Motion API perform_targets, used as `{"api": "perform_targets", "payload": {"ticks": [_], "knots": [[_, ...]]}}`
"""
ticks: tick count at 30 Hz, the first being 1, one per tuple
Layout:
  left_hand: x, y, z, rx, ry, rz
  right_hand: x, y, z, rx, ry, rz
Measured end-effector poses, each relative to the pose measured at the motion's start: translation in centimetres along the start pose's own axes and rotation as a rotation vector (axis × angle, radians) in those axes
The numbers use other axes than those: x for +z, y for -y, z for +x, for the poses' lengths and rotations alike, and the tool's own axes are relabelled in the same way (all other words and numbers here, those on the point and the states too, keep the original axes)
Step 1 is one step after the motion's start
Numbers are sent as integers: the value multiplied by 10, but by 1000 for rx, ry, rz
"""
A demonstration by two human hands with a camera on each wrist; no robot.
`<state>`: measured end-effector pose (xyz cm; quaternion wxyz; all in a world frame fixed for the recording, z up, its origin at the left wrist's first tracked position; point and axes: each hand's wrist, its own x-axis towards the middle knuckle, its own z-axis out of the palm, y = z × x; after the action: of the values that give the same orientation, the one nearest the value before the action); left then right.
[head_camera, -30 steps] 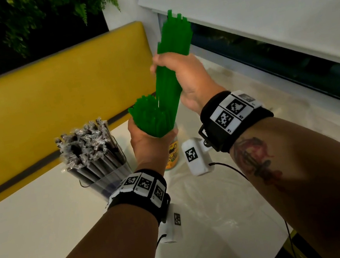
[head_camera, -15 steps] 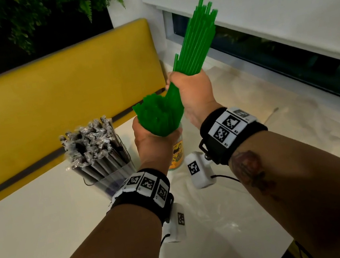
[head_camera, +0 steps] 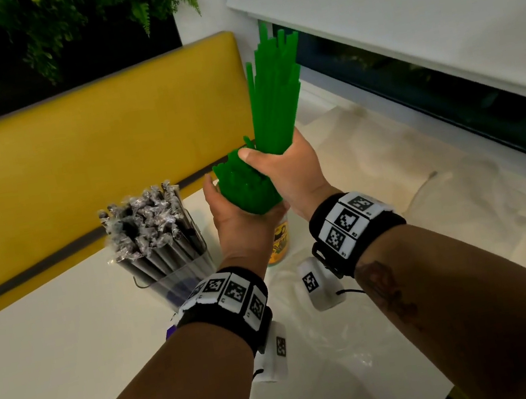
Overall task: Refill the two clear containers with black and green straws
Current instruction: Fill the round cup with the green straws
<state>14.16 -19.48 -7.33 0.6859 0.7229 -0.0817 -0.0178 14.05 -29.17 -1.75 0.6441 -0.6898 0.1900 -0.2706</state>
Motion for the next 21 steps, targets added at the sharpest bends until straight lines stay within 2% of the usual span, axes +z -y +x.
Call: {"api": "perform_targets", "payload": {"ticks": [3,6,9,12,15,18,21], "knots": [[1,-10,-5,94,-45,-28,-2,-1,1,-27,-36,-27],[1,-31,-13,323,-77,26,-2,0,4,-10,-57,39],[8,-70,-15,455,-100,168,-3,5,-1,3,114,322],[18,-105,-3,388,-85,427,1,15,-4,103,240,668],[21,-106,15,306,-56,557,3,12,-1,211,311,708],[20,-100,25,254,-49,649,-1,5,-4,246,390,583],[18,-100,26,236,-25,743,-11,-6,-2,132,480,340]]}}
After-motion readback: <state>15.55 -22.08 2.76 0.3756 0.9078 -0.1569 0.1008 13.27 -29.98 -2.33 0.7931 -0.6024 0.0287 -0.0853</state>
